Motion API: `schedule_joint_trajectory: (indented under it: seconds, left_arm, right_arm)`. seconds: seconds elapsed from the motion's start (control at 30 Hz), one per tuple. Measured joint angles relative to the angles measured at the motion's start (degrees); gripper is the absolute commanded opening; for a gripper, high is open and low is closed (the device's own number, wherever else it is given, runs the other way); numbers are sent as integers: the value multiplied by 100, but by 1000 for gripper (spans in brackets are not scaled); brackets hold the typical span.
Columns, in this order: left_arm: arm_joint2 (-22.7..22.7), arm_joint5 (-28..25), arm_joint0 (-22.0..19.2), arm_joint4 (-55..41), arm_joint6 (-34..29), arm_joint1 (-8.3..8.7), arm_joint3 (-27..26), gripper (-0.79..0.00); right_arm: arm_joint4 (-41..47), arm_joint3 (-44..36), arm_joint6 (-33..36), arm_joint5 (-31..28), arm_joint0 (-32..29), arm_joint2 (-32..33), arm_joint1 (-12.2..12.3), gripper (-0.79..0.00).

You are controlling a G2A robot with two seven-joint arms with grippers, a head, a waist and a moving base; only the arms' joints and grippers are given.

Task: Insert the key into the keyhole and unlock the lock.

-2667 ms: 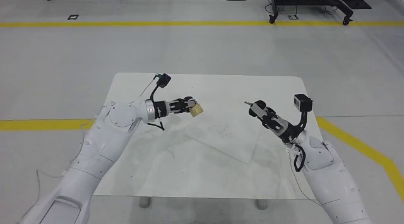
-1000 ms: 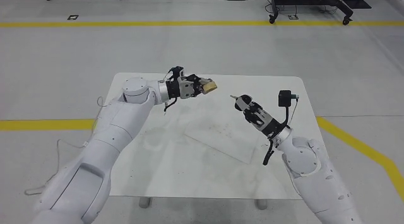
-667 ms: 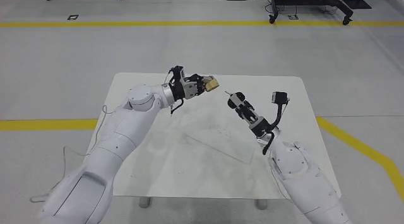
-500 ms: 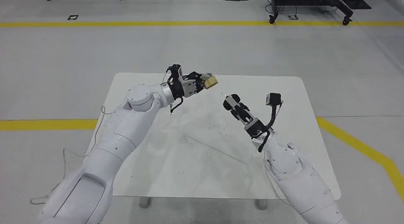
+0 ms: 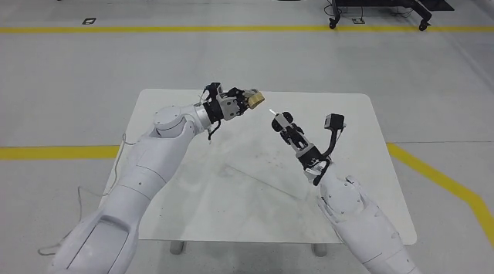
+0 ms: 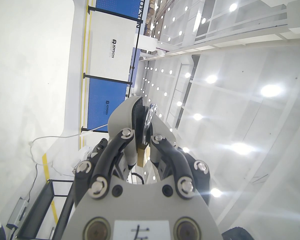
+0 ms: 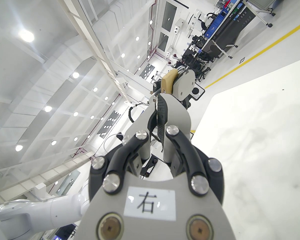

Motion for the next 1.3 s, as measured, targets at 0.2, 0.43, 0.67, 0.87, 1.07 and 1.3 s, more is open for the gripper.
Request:
schedule_joint_trajectory:
  seconds: [0.2, 0.43, 0.67, 0.87, 1.07, 1.3]
  left_arm:
    - [21, -55, 92, 193, 243, 4, -176, -785]
    - [-8, -203, 288, 841, 919, 38, -651, -785]
    - [-125, -326, 455, 1269, 1265, 78, -987, -785]
    - [-88, -377, 563, 1631, 1468, 71, -1229, -785]
    - [-139, -439, 641, 1737, 1639, 56, -1321, -785]
    - [-144, -340, 652, 1822, 1529, 38, -1329, -785]
  right_arm:
    - [34, -21, -10, 49, -8, -31, -11, -785]
    - [173, 125, -599, 274, 120, -312, -152, -785]
    - [270, 327, -925, 501, 200, -436, -258, -785]
    - [335, 330, -938, 600, 250, -484, -319, -785]
    - [321, 375, -865, 624, 263, -489, -358, -785]
    - [232, 378, -837, 652, 255, -442, -390, -785]
